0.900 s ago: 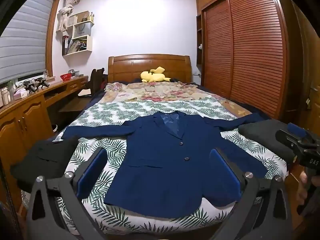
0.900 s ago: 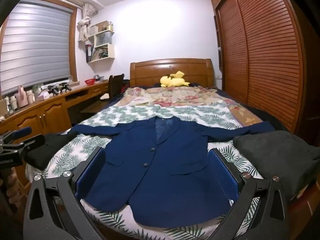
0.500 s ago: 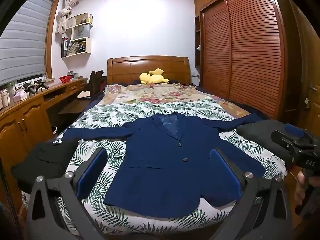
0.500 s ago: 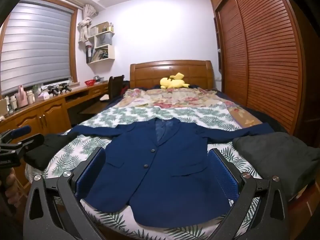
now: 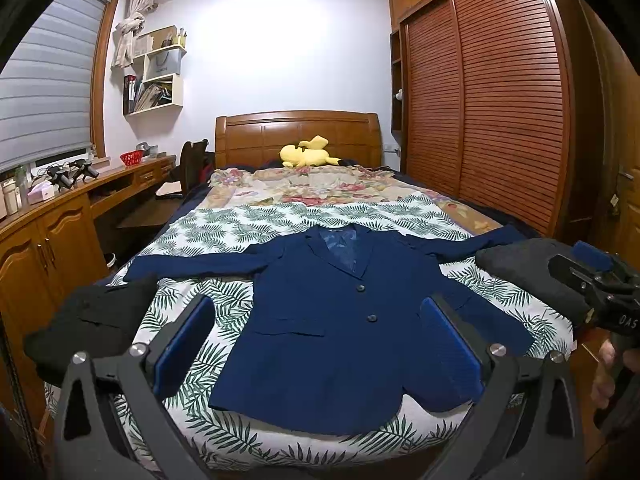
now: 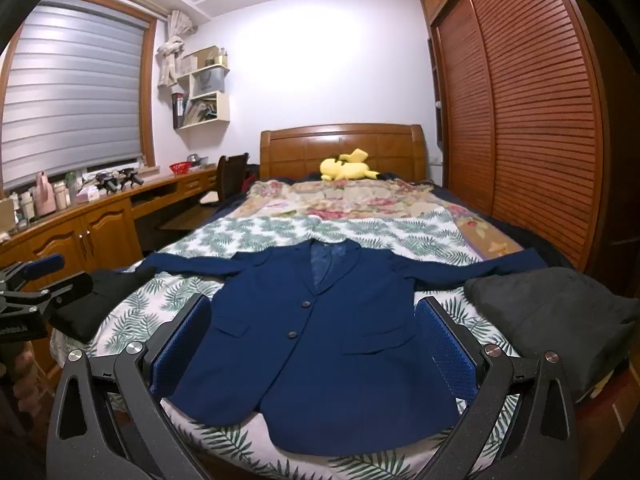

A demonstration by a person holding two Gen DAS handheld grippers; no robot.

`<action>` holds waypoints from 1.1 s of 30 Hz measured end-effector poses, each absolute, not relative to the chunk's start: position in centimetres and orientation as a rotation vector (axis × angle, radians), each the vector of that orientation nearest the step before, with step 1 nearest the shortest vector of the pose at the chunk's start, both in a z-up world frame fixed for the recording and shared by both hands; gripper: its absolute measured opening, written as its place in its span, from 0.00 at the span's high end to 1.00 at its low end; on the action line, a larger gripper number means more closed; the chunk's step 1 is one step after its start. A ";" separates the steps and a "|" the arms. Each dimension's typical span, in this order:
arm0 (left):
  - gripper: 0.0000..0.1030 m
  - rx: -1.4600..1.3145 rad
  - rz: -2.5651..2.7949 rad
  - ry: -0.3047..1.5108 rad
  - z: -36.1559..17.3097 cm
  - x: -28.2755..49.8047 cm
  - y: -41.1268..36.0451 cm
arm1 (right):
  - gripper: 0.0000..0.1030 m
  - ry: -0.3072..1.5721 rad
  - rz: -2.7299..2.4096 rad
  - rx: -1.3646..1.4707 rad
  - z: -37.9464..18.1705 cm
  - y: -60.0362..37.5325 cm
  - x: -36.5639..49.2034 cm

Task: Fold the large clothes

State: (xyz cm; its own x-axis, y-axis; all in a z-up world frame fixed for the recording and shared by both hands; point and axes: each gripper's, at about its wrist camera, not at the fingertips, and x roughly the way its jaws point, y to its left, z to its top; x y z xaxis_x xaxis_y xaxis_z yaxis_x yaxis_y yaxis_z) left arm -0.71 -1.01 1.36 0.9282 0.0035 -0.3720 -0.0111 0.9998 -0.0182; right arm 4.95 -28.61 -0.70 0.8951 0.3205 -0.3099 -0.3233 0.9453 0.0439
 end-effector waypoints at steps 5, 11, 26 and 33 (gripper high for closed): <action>0.00 -0.018 0.011 0.384 0.9 -0.5 -0.8 | 0.00 0.319 0.332 -0.010 -0.8 -28.5 4.9; 0.00 -0.022 0.011 0.384 0.5 -0.4 -0.5 | 0.00 0.323 0.333 -0.010 -0.8 -28.6 5.0; 0.00 -0.023 0.011 0.384 0.3 -0.5 -0.1 | 0.00 0.323 0.332 -0.009 -0.7 -28.5 5.0; 0.00 -0.023 0.013 0.384 0.3 -0.5 -0.1 | 0.00 0.321 0.332 -0.011 -0.7 -28.5 5.0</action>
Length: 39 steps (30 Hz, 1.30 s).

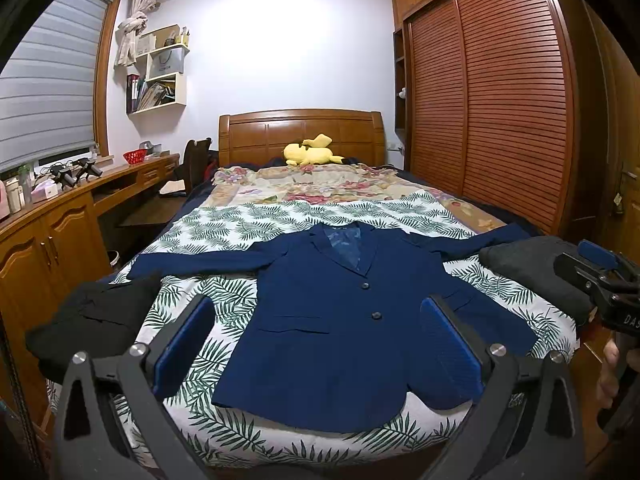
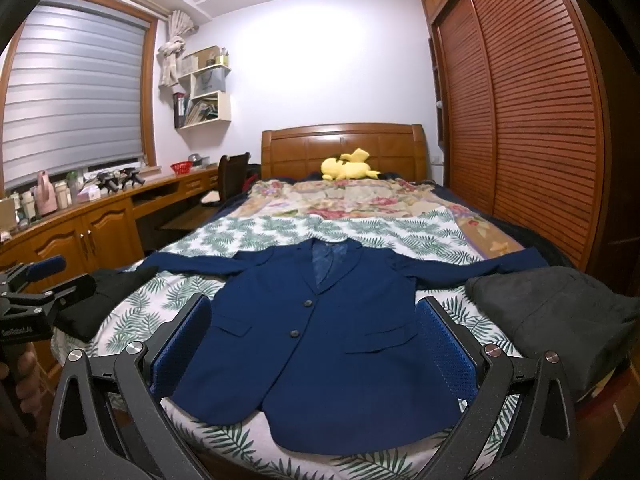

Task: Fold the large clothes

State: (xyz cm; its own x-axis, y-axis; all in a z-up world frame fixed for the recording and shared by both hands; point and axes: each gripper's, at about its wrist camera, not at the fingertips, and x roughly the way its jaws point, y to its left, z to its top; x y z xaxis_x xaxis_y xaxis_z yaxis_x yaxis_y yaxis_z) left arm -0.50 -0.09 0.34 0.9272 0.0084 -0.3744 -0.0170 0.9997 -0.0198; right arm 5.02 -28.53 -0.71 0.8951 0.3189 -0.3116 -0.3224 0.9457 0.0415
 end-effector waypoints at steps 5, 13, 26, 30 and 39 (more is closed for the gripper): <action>0.00 -0.023 0.012 0.384 0.3 -0.5 -0.1 | 0.00 0.321 0.333 -0.011 -0.7 -28.6 5.0; 0.00 -0.024 0.012 0.381 0.4 -0.6 0.0 | 0.00 0.321 0.333 -0.010 -0.8 -28.6 5.0; 0.00 -0.016 0.009 0.381 0.5 -0.6 -0.5 | 0.00 0.327 0.337 -0.006 -0.5 -28.3 4.9; 0.00 -0.018 0.017 0.402 -0.2 0.1 -0.1 | 0.00 0.335 0.343 -0.007 -0.6 -28.1 5.0; 0.00 -0.029 0.035 0.468 -2.9 3.1 1.7 | 0.00 0.387 0.357 -0.033 -2.2 -26.7 7.5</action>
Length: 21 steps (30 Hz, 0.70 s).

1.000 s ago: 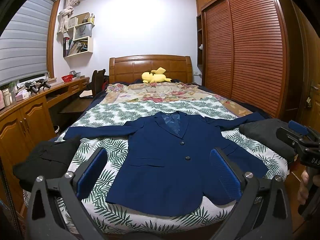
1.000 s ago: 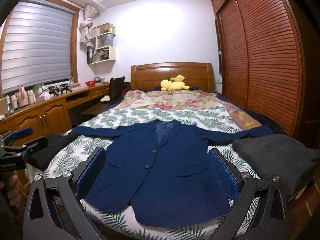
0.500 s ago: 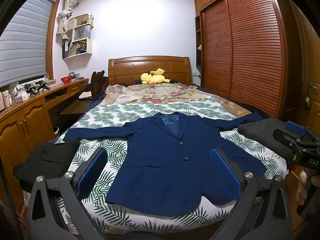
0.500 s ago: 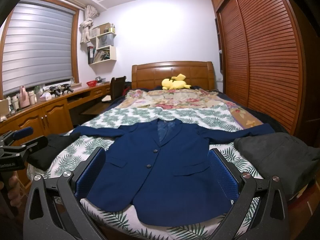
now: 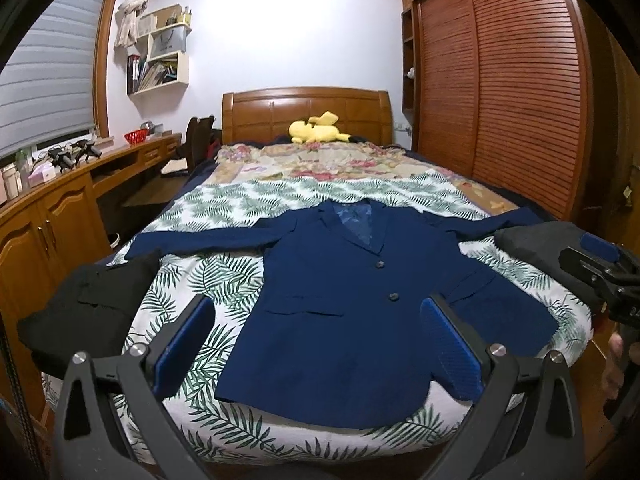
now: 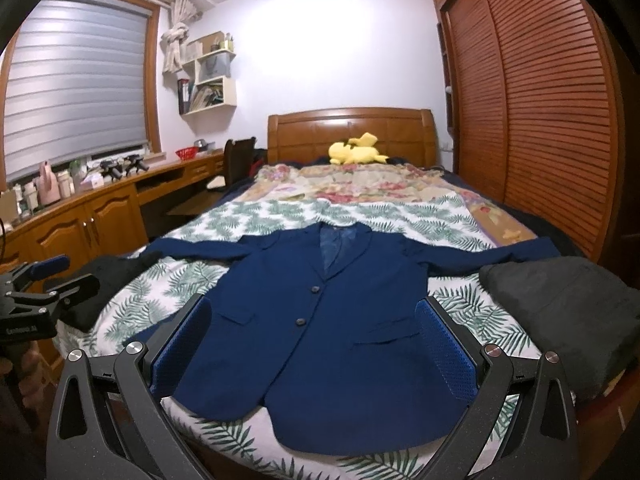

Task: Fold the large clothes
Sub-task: 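Move the left tool toward the jacket sleeve nearest it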

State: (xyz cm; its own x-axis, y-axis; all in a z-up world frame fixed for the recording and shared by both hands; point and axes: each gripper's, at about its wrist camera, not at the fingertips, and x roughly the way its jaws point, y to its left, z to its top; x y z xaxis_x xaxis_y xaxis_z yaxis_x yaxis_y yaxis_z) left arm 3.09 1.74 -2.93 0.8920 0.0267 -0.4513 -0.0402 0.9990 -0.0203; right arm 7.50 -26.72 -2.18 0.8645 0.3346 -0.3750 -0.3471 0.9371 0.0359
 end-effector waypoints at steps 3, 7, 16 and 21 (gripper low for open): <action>0.00 -0.036 0.046 0.491 -4.0 4.6 2.6 | 0.00 0.413 0.363 -0.055 -3.2 -25.9 9.0; 0.00 -0.058 0.054 0.518 -5.3 6.3 3.8 | 0.00 0.462 0.394 -0.062 -4.9 -25.0 11.4; 0.00 -0.104 0.058 0.580 -8.4 10.5 6.9 | 0.00 0.561 0.484 -0.067 -8.6 -22.5 17.1; 0.00 -0.116 0.072 0.610 -10.0 12.9 8.4 | 0.00 0.598 0.506 -0.089 -10.8 -20.4 20.4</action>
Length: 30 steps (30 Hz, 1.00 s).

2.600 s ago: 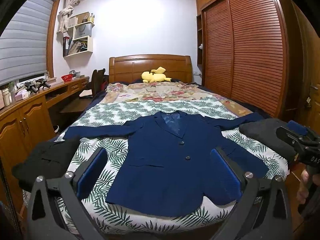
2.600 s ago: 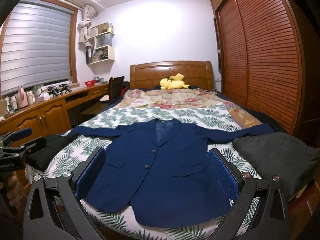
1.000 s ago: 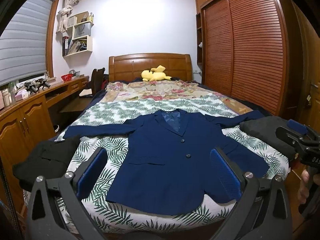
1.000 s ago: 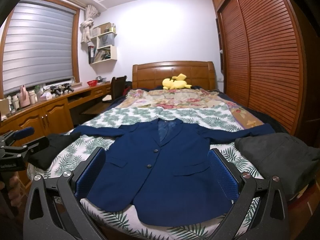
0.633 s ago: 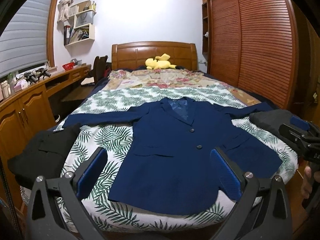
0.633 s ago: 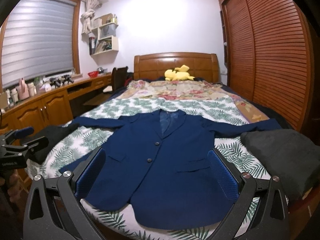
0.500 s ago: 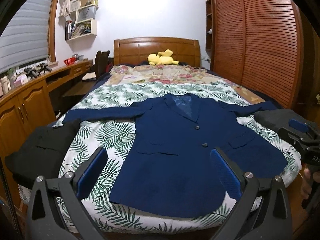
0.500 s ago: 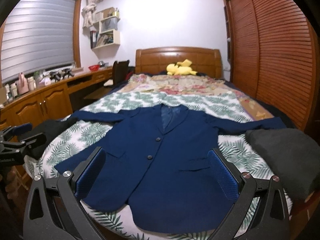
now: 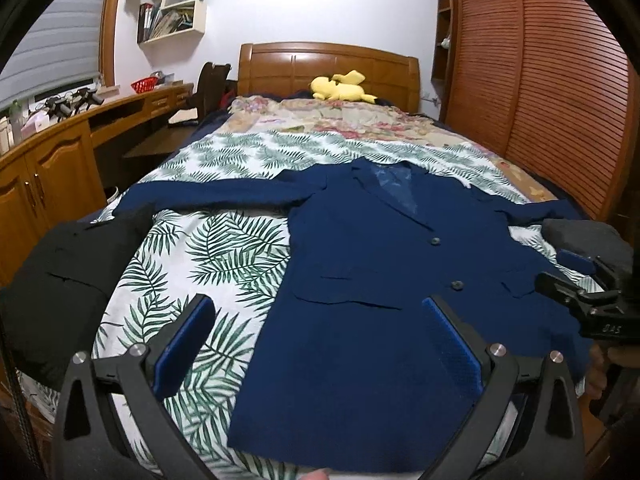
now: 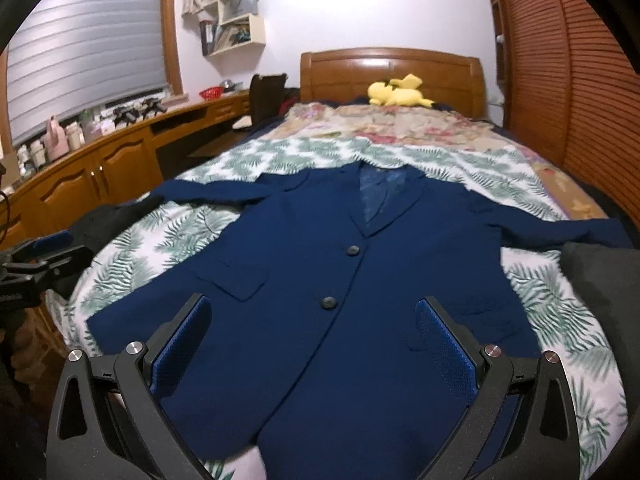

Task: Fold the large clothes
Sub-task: 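Move the left tool toward the jacket sleeve nearest it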

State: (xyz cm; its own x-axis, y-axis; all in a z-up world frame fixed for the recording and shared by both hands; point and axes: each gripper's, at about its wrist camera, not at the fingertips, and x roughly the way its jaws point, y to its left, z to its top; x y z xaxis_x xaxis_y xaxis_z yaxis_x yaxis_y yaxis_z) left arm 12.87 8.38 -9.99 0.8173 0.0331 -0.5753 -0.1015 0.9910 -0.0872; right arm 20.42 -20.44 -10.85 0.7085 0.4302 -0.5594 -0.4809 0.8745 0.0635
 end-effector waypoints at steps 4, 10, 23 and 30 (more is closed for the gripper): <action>0.00 -0.138 0.075 0.637 -11.2 15.0 10.0 | 0.00 0.628 0.526 -0.125 -12.8 -18.2 23.6; 0.00 -0.182 0.104 0.669 -12.9 18.9 13.6 | 0.00 0.655 0.567 -0.169 -15.3 -15.1 28.0; 0.01 -0.203 0.206 0.689 -14.7 28.6 22.1 | 0.00 0.692 0.626 -0.200 -18.4 -12.5 31.1; 0.08 -0.270 0.208 0.700 -15.9 34.1 26.3 | 0.00 0.692 0.611 -0.159 -19.2 -13.1 31.5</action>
